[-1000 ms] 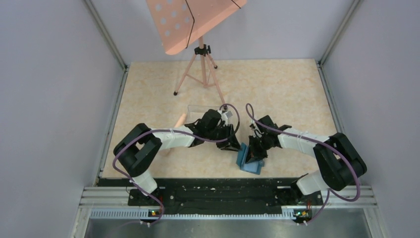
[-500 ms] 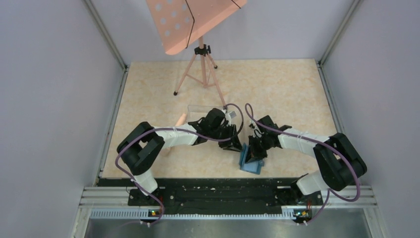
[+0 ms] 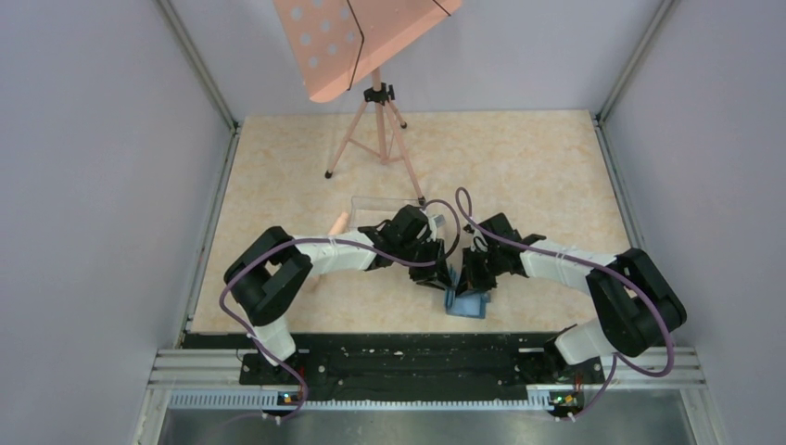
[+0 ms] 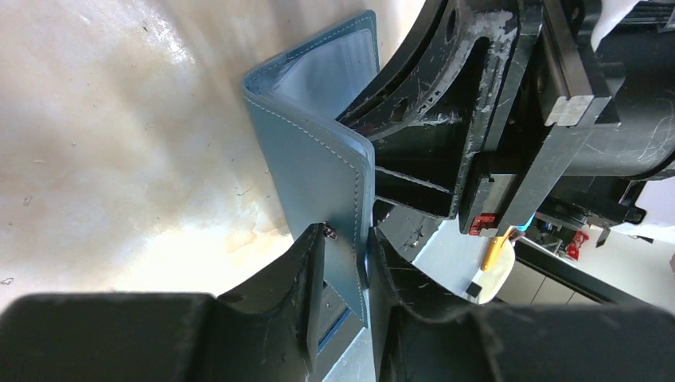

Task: Put the credit cards into the card holder
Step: Close the card holder at the center of the board.

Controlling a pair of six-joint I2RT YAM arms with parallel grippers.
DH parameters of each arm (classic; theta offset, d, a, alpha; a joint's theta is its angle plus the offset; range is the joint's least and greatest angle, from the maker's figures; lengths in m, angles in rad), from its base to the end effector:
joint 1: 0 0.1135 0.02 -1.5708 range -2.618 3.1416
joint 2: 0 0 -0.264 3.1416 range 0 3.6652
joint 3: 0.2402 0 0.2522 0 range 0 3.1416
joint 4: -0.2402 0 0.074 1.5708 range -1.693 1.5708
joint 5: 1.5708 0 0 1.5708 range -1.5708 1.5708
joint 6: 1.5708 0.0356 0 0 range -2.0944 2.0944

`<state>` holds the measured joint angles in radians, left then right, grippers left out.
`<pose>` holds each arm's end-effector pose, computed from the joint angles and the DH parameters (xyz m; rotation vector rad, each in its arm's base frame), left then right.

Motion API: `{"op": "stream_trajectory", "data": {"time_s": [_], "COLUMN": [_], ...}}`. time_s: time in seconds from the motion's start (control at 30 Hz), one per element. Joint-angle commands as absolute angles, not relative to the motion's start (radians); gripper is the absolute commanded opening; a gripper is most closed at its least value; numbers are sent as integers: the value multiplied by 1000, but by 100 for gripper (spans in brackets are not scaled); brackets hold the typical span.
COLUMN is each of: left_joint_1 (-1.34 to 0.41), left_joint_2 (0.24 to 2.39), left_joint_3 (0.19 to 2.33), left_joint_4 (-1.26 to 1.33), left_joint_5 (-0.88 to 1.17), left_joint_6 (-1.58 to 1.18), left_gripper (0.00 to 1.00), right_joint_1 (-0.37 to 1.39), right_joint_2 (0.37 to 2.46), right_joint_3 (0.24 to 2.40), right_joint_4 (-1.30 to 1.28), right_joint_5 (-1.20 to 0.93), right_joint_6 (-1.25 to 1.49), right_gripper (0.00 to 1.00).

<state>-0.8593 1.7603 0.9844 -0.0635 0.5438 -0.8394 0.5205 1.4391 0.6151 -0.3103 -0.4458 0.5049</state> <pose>0.2187 -0.2819 0.1663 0.3219 2.7546 -1.3007 0.2011 0.1330 0.1400 -0.1655 2.8497 0.8733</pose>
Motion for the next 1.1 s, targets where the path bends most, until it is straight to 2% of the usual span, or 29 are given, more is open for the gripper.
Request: {"op": "stream_trajectory", "data": {"time_s": [0.0,0.3,0.5,0.67,0.87,1.07], "left_joint_1": [-865,-865,-865,-865,-865,-865], "left_joint_2": [1738,1749,1747,1733,1711,1710], "left_joint_3": [984,986,994,1000,1014,1005], "left_joint_4": [-100,-113,-154,-185,-213,-153], "left_joint_5": [495,490,457,427,394,429], "left_joint_6": [-811,-811,-803,-798,-783,-795], "left_gripper": [28,17,0,0,0,0], "right_joint_1": [515,516,514,511,511,512], "right_joint_2": [1431,1380,1286,1214,1196,1261], "right_joint_3": [615,628,646,667,692,678], "right_joint_4": [-261,-309,-379,-435,-443,-407], "right_joint_5": [-418,-414,-373,-338,-385,-429], "right_joint_6": [486,482,494,499,476,471], "right_gripper": [0,2,24,39,64,70]}}
